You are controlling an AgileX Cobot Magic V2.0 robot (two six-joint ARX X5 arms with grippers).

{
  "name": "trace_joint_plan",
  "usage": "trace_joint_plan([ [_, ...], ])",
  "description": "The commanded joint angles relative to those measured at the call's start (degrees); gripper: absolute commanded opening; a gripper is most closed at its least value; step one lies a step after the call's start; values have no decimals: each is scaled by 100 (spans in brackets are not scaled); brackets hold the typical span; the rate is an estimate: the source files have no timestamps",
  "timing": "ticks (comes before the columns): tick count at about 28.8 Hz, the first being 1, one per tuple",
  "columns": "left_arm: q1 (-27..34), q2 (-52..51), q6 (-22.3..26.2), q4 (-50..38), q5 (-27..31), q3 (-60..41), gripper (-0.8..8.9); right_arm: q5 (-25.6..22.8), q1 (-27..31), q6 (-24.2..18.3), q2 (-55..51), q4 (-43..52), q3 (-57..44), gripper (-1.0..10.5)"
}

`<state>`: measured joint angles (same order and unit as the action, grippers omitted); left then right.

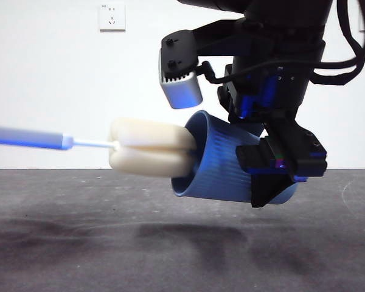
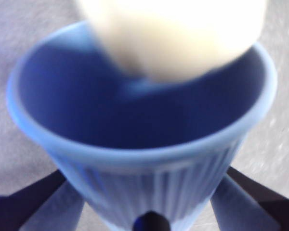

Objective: Pick up the cup brush,pick up the cup,insert the brush into the cup,clean the cup,put the cup brush back,put the cup back to the fixed position on the table

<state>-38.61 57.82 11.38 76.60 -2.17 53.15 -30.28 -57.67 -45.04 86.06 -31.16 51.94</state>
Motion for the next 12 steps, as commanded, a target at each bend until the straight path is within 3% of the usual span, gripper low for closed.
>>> trace_joint_plan([
  [1, 111, -317, -247, 271, 68, -26, -9, -13, -7, 601, 9, 52, -22, -12],
  [7, 160, -977, -752, 258, 74, -26, -9, -9, -4, 1989, -234, 313, -22, -12],
  [12, 164, -1152, -1681, -542, 109, -33, -9, 28, -4, 3414, -758, 422, -22, -12],
])
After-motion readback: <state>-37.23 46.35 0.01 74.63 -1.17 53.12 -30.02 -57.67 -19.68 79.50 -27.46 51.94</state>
